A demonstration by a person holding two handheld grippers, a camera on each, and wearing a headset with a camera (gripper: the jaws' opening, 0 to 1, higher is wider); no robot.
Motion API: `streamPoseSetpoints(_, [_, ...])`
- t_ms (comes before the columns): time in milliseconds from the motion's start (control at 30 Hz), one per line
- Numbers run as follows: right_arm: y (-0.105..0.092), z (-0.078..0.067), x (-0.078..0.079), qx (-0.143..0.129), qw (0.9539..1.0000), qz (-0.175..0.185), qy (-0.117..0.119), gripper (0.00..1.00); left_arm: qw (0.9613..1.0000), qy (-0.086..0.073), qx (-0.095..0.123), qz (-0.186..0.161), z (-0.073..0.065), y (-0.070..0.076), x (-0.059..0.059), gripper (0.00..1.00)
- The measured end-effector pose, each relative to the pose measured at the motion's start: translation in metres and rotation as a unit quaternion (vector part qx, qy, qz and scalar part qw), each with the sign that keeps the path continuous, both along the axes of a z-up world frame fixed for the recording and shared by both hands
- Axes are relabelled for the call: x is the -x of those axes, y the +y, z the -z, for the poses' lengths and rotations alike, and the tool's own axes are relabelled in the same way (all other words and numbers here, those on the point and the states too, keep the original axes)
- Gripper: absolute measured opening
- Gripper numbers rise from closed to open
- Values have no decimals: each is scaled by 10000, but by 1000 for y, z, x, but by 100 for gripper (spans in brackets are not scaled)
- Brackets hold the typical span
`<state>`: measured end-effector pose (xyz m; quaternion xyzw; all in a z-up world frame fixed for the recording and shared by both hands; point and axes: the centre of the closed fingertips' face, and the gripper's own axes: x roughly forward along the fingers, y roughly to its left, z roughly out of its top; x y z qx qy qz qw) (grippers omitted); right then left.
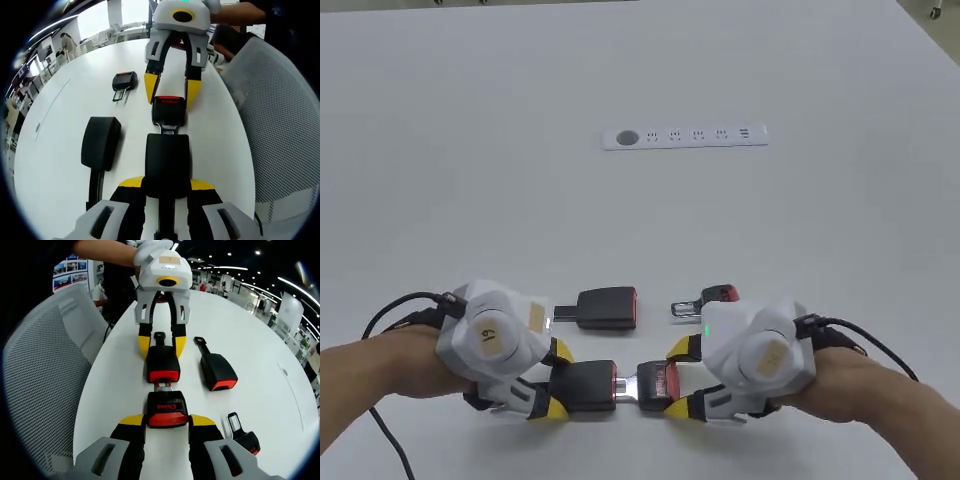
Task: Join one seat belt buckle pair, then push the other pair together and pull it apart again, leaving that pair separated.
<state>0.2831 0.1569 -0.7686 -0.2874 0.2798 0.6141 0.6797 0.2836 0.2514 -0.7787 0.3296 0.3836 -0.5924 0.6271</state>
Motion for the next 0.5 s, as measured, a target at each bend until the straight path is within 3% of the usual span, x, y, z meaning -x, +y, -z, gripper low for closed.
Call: streamPoseSetpoints(500, [1,2,0,-72,10000,48,44,29,10000,-24,54,19,1,1,0,32])
